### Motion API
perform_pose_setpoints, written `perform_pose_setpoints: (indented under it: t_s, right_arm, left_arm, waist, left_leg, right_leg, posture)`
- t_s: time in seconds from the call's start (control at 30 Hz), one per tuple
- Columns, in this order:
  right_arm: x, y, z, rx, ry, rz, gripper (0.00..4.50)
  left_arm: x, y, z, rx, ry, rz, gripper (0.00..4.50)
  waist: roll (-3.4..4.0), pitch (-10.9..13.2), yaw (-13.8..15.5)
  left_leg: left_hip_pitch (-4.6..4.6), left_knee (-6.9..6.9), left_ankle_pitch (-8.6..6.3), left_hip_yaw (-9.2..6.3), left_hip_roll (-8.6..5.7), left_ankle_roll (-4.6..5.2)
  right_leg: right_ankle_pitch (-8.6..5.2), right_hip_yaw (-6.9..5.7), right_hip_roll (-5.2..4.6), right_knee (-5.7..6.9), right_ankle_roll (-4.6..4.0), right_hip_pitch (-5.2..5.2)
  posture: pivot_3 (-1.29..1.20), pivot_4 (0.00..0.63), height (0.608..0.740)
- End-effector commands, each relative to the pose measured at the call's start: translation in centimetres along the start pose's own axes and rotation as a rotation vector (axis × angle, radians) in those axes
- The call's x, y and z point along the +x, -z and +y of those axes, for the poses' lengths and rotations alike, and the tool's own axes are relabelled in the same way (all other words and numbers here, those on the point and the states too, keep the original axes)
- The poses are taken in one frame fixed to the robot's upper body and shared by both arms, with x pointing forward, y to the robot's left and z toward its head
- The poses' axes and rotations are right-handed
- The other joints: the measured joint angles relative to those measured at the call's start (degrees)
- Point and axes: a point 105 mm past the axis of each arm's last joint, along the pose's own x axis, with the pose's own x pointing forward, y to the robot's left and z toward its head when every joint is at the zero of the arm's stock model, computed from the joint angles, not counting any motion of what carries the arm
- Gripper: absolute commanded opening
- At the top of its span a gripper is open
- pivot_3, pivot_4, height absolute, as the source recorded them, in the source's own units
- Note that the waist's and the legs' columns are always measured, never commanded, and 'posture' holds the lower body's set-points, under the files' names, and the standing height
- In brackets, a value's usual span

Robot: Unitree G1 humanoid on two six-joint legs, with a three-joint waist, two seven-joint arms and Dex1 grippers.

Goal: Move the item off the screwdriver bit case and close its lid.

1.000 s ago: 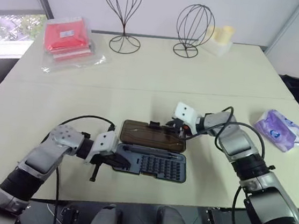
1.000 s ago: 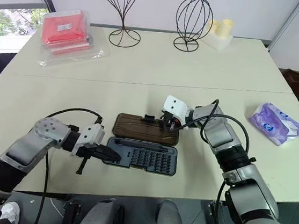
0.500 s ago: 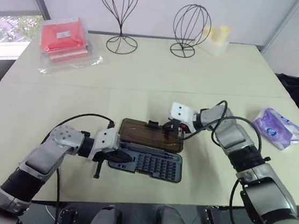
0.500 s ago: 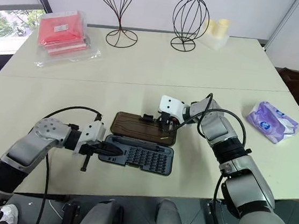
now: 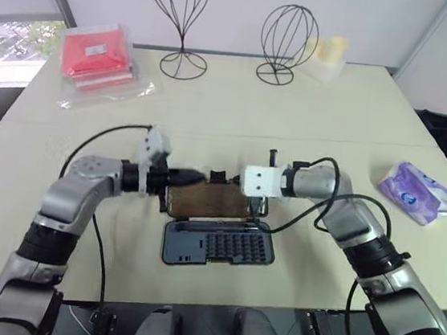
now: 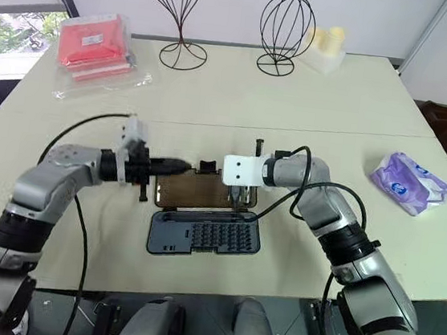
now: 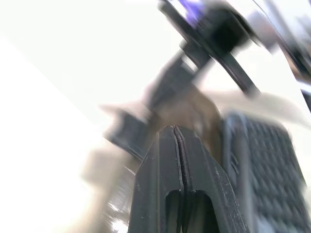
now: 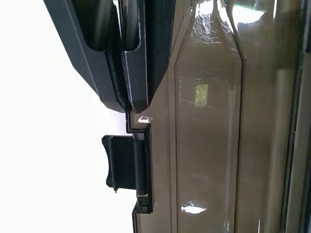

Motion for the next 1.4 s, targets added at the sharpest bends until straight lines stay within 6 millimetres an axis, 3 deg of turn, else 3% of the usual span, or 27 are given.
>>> perform_pose_setpoints:
  t_s: [0.03, 0.17, 0.27, 0.37, 0.53, 0.67, 0.9, 1.0, 1.17, 1.2, 1.4]
  right_arm:
    - [-1.1, -1.9, -1.0, -0.08, 0.123, -0.031, 0.02]
    - [-1.5, -2.3, -1.1, -0.102, 0.178, -0.022, 0.02]
    - [-1.5, -2.3, -1.1, -0.093, 0.201, -0.011, 0.02]
    - [-1.5, -2.4, -0.9, -0.076, 0.203, -0.013, 0.02]
    - [-1.4, -2.5, -1.0, -0.071, 0.206, -0.014, 0.02]
    - [-1.4, -2.5, -0.9, -0.061, 0.2, -0.014, 0.02]
    - [-1.4, -2.4, -0.6, -0.038, 0.182, -0.014, 0.02]
    - [-1.5, -2.3, -0.6, -0.035, 0.177, -0.01, 0.91]
    - [-2.0, -2.1, -0.6, -0.01, 0.153, 0.009, 3.46]
    - [-2.3, -2.2, -0.7, 0.0, 0.148, 0.009, 3.77]
    - [-6.3, -2.8, -1.5, 0.16, 0.108, -0.015, 3.77]
  left_arm:
    - [-0.7, -2.9, 2.3, -0.011, -0.105, -0.11, 0.0]
    - [-1.1, -3.4, 4.8, -0.037, -0.221, -0.144, 0.0]
    - [-1.6, -1.1, 6.0, 0.001, -0.27, -0.051, 0.0]
    - [-1.9, 2.2, 5.3, 0.038, -0.2, 0.074, 0.0]
    - [-2.6, 5.4, 4.2, 0.051, -0.121, 0.184, 0.0]
    - [-3.0, 6.3, 3.8, 0.08, -0.097, 0.22, 0.0]
    - [-2.7, 6.2, 3.1, 0.076, -0.06, 0.198, 0.0]
    - [-2.6, 6.2, 2.9, 0.075, -0.049, 0.195, 0.0]
    - [-2.3, 6.1, 2.8, 0.089, -0.037, 0.182, 0.0]
    - [-2.2, 6.0, 2.7, 0.092, -0.034, 0.178, 0.0]
    - [-2.0, 5.9, 2.3, 0.124, 0.022, 0.19, 0.0]
  waist:
    - [-0.01, 0.0, 0.0]
    - [-0.02, 0.0, -0.1]
    - [-0.01, 0.0, -0.1]
    - [-0.01, 0.0, -0.1]
    - [-0.02, 0.0, 0.1]
    - [-0.02, 0.0, 0.2]
    - [-0.02, 0.0, 0.1]
    - [-0.02, 0.0, 0.2]
    - [-0.02, 0.0, 0.4]
    - [-0.02, 0.0, 0.4]
    - [-0.02, 0.0, 1.1]
  left_leg:
    - [0.0, 0.0, 0.0, -0.01, 0.0, 0.0]
    - [0.01, 0.0, 0.01, 0.02, 0.0, -0.01]
    - [0.02, -0.01, 0.02, 0.02, -0.01, -0.03]
    - [0.02, -0.02, 0.02, 0.04, -0.01, -0.04]
    - [-0.04, -0.03, 0.02, 0.04, -0.01, -0.04]
    - [-0.04, -0.01, 0.02, 0.04, -0.01, -0.04]
    - [-0.04, -0.02, 0.02, 0.04, -0.01, -0.03]
    - [-0.04, -0.02, 0.01, 0.04, -0.01, -0.02]
    - [-0.05, -0.01, 0.01, 0.04, -0.02, -0.02]
    - [-0.06, -0.01, 0.01, 0.04, -0.02, -0.02]
    - [-0.09, 0.0, -0.01, 0.02, -0.02, 0.01]
  right_leg:
    - [0.0, 0.0, 0.0, 0.0, 0.0, 0.0]
    - [0.0, 0.0, 0.0, -0.01, 0.0, 0.0]
    - [0.0, 0.0, 0.0, 0.0, 0.0, 0.0]
    - [0.0, 0.0, 0.0, -0.01, 0.0, 0.0]
    - [0.0, 0.0, 0.0, -0.11, 0.0, 0.0]
    - [0.0, -0.01, 0.0, -0.11, 0.0, 0.01]
    - [0.0, -0.01, 0.0, -0.1, 0.0, 0.01]
    - [0.0, -0.01, 0.0, -0.1, 0.0, 0.01]
    - [0.0, -0.01, 0.0, -0.1, 0.0, 0.01]
    - [0.0, -0.01, 0.0, -0.1, 0.0, 0.01]
    - [0.0, -0.01, 0.0, -0.13, 0.0, 0.01]
  posture:
    - [0.0, 0.15, 0.74]
    - [0.0, 0.15, 0.74]
    - [0.0, 0.15, 0.74]
    - [0.0, 0.15, 0.74]
    - [0.0, 0.15, 0.74]
    - [0.0, 0.15, 0.74]
    - [0.0, 0.15, 0.74]
    - [0.0, 0.15, 0.74]
    - [0.0, 0.15, 0.74]
    - [0.0, 0.15, 0.74]
    - [0.0, 0.15, 0.74]
